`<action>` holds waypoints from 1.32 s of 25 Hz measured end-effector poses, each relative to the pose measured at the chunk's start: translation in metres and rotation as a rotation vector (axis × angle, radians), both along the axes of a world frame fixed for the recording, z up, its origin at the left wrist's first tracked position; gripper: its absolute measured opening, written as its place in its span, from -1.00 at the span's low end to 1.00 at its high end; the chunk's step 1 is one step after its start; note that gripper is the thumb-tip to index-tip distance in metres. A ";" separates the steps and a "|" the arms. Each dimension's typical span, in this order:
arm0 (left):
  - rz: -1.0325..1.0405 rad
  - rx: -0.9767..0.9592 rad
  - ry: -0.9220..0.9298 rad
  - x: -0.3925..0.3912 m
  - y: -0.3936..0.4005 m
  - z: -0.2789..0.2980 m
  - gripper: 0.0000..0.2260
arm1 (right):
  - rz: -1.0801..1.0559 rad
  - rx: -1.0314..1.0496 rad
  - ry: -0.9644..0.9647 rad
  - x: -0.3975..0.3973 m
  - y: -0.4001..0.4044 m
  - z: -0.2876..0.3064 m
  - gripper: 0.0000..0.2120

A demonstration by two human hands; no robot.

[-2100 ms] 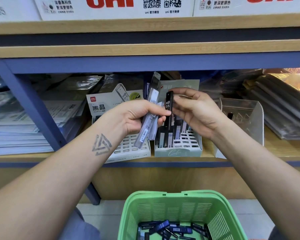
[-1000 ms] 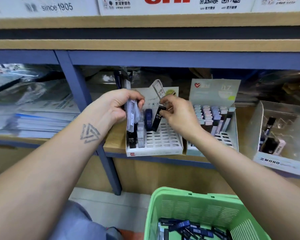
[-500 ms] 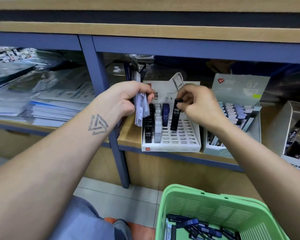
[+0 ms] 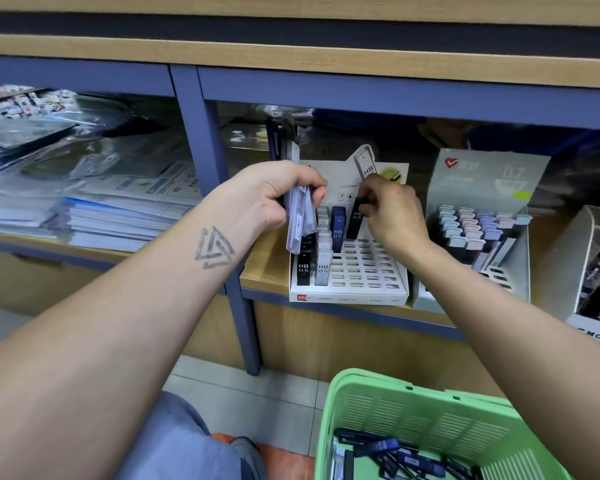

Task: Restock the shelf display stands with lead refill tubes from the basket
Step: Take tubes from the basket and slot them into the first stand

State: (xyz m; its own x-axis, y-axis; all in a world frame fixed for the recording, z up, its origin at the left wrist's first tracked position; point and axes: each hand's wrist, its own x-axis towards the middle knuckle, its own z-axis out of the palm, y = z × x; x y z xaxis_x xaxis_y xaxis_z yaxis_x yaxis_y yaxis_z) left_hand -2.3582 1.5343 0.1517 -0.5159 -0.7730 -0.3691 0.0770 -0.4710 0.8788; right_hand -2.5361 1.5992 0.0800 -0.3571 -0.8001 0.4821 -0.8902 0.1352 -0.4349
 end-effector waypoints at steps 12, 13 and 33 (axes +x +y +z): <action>-0.031 -0.010 -0.019 -0.003 0.002 -0.002 -0.92 | -0.042 0.049 0.159 0.000 -0.015 -0.011 -0.75; -0.037 -0.008 -0.019 -0.004 0.002 -0.002 -0.93 | -0.056 0.073 0.204 0.000 -0.016 -0.014 -0.74; -0.114 0.061 0.094 -0.081 0.043 -0.005 -0.99 | 0.258 0.046 -1.111 -0.013 0.098 0.049 -0.76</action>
State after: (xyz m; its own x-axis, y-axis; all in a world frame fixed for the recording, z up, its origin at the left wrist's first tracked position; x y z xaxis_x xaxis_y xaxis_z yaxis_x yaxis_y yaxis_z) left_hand -2.4396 1.5769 0.1463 -0.6333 -0.6854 -0.3594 0.1008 -0.5335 0.8398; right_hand -2.5487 1.6969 0.1293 -0.3905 -0.9201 -0.0295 -0.0199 0.0405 -0.9990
